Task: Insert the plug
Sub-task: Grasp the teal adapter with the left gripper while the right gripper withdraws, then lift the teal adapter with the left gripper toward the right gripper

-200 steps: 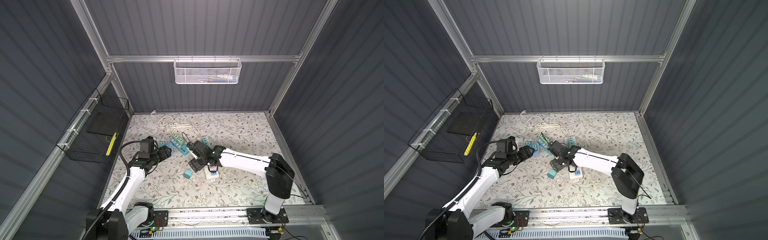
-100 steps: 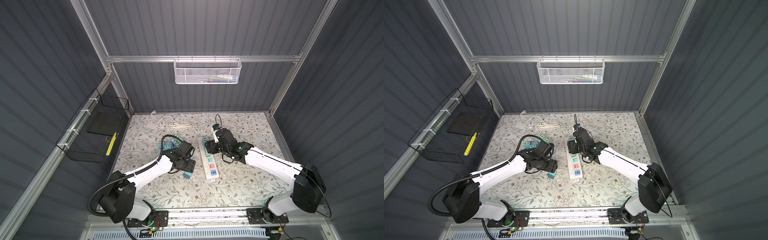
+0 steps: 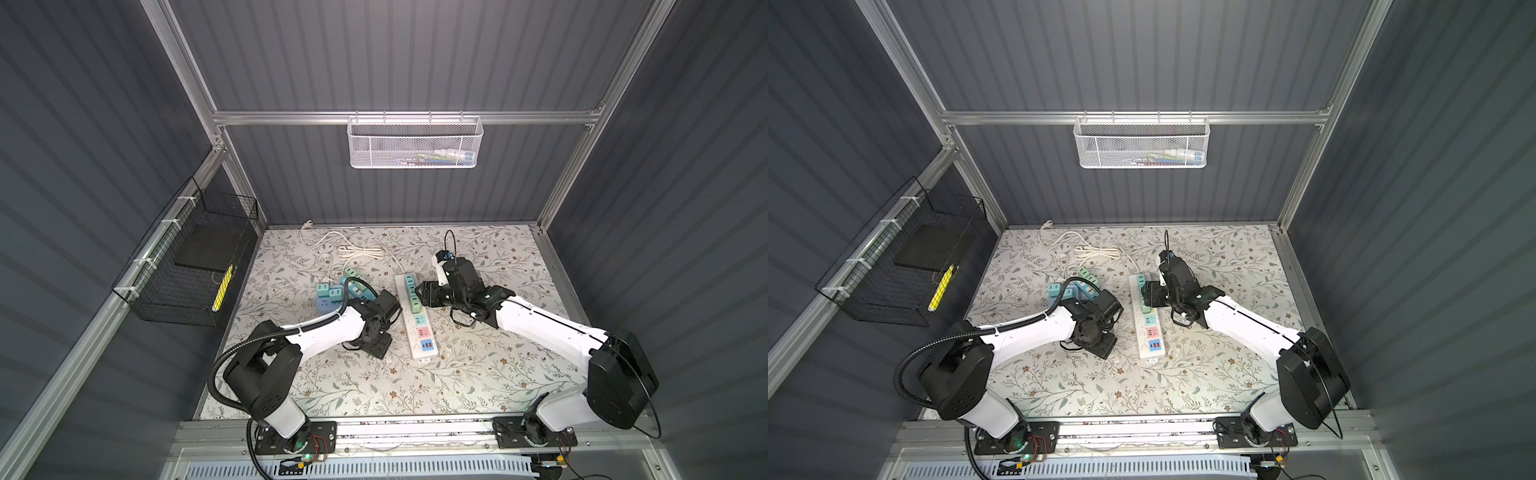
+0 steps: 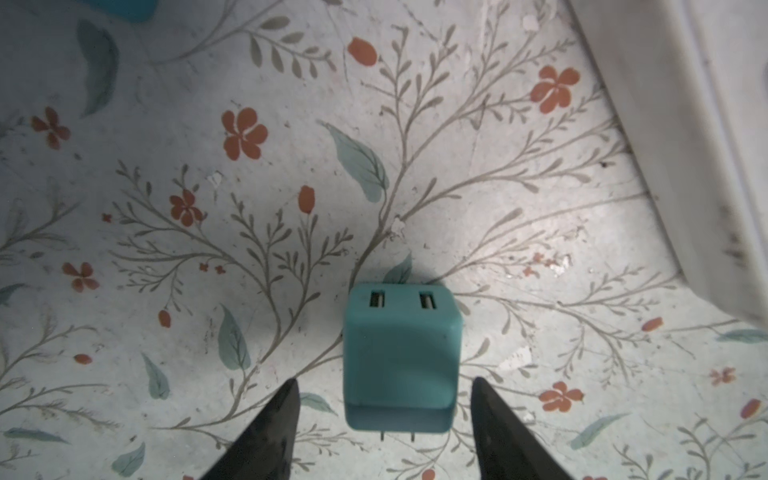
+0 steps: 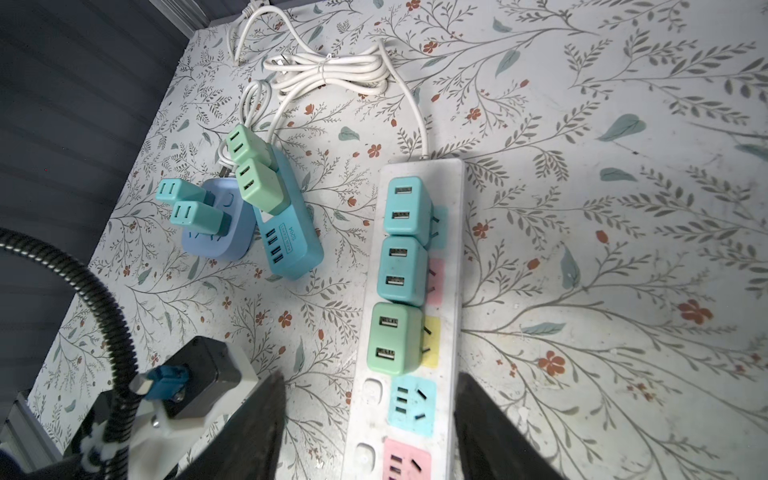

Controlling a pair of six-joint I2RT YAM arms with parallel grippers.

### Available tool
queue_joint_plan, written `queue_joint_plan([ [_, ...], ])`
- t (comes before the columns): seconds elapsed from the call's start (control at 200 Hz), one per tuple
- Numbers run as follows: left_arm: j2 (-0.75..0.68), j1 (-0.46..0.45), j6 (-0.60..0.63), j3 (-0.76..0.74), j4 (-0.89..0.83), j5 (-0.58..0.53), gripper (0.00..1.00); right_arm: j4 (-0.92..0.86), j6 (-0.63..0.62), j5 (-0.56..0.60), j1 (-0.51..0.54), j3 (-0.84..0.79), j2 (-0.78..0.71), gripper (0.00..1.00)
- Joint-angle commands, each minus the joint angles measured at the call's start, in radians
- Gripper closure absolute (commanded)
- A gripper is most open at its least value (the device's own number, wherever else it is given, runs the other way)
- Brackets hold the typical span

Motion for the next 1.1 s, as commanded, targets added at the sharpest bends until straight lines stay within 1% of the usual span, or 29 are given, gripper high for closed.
queue_joint_plan([
  [0.0, 0.008, -0.006, -0.022, -0.012, 0.020, -0.005, 0.37, 0.015, 0.012, -0.020, -0.002, -0.002, 0.004, 0.35],
  [0.13, 0.005, -0.006, -0.037, -0.036, 0.062, -0.016, 0.39, 0.016, 0.018, -0.027, -0.001, -0.001, 0.013, 0.35],
  [0.27, 0.033, -0.006, -0.047, -0.049, 0.068, -0.009, 0.43, 0.003, 0.014, -0.028, -0.003, 0.007, 0.020, 0.35],
  [0.385, 0.027, -0.006, -0.064, -0.073, 0.079, -0.009, 0.45, -0.004, 0.015, -0.028, -0.002, 0.008, 0.023, 0.35],
  [0.505, 0.021, -0.006, -0.075, -0.091, 0.095, -0.003, 0.49, -0.004, 0.018, -0.028, -0.003, 0.008, 0.029, 0.35],
  [0.625, 0.006, -0.007, -0.075, -0.104, 0.118, -0.006, 0.60, -0.006, 0.020, -0.033, -0.001, 0.011, 0.026, 0.35],
  [0.74, -0.072, -0.010, -0.058, -0.123, 0.176, -0.021, 0.68, -0.027, 0.020, -0.029, -0.001, 0.009, 0.013, 0.35],
  [0.85, -0.171, -0.014, -0.040, -0.134, 0.259, -0.062, 0.72, -0.038, 0.035, -0.042, -0.001, -0.007, -0.015, 0.36],
  [0.911, -0.228, -0.022, -0.026, -0.151, 0.331, -0.071, 0.73, -0.053, 0.043, -0.051, -0.001, -0.007, -0.034, 0.37],
  [1.016, -0.339, -0.049, 0.022, -0.227, 0.551, -0.088, 0.75, -0.076, 0.048, -0.076, 0.000, -0.003, -0.071, 0.39],
  [1.096, -0.412, -0.086, 0.075, -0.307, 0.732, -0.132, 0.77, -0.090, 0.047, -0.120, 0.002, 0.003, -0.098, 0.42],
])
